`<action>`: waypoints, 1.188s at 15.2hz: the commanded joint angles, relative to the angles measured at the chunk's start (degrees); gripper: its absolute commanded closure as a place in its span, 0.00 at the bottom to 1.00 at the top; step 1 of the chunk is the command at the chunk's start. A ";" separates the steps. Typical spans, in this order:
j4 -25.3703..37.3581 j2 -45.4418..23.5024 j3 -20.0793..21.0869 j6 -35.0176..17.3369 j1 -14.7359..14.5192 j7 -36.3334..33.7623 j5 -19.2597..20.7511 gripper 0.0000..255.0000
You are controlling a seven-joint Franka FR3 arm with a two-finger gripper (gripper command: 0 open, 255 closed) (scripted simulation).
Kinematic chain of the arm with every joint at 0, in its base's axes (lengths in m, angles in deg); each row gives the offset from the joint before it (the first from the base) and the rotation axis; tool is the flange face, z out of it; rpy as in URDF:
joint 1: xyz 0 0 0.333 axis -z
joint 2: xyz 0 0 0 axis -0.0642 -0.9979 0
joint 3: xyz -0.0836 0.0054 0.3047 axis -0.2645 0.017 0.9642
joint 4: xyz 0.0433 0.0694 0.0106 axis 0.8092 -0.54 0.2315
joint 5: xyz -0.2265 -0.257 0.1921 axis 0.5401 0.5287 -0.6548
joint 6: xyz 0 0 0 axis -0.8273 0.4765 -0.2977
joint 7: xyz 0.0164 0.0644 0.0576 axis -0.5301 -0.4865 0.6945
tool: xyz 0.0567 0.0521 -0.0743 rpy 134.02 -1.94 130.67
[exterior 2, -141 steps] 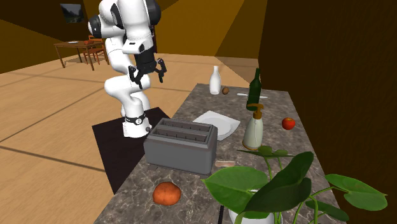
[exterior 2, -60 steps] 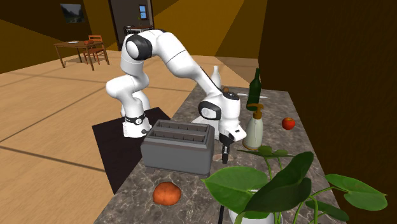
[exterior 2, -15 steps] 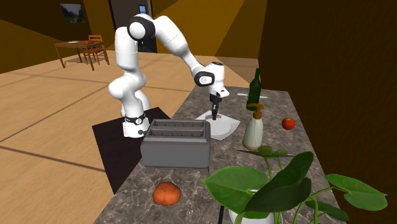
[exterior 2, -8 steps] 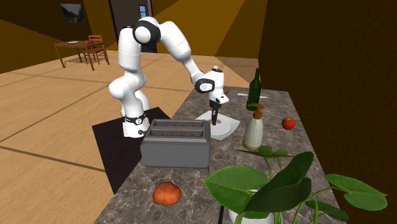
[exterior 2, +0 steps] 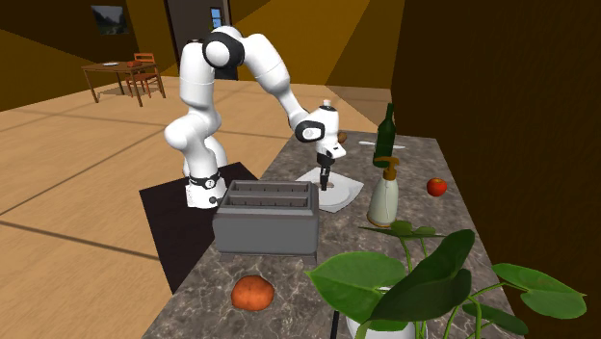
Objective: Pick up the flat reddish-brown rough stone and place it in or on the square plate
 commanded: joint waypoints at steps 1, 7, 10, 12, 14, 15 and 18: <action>0.00 -0.01 0.00 -0.01 0.00 -0.01 0.01 0.00; -0.06 1.87 0.79 1.66 0.52 1.04 -1.47 0.00; 0.23 6.90 2.47 6.50 1.58 3.79 -5.37 0.00; 0.22 6.90 2.42 6.50 1.52 3.80 -5.39 0.00; 0.22 6.90 2.41 6.50 1.52 3.80 -5.39 0.00; 0.22 6.90 2.41 6.50 1.52 3.80 -5.39 0.00; 0.22 6.90 2.41 6.50 1.52 3.80 -5.39 0.00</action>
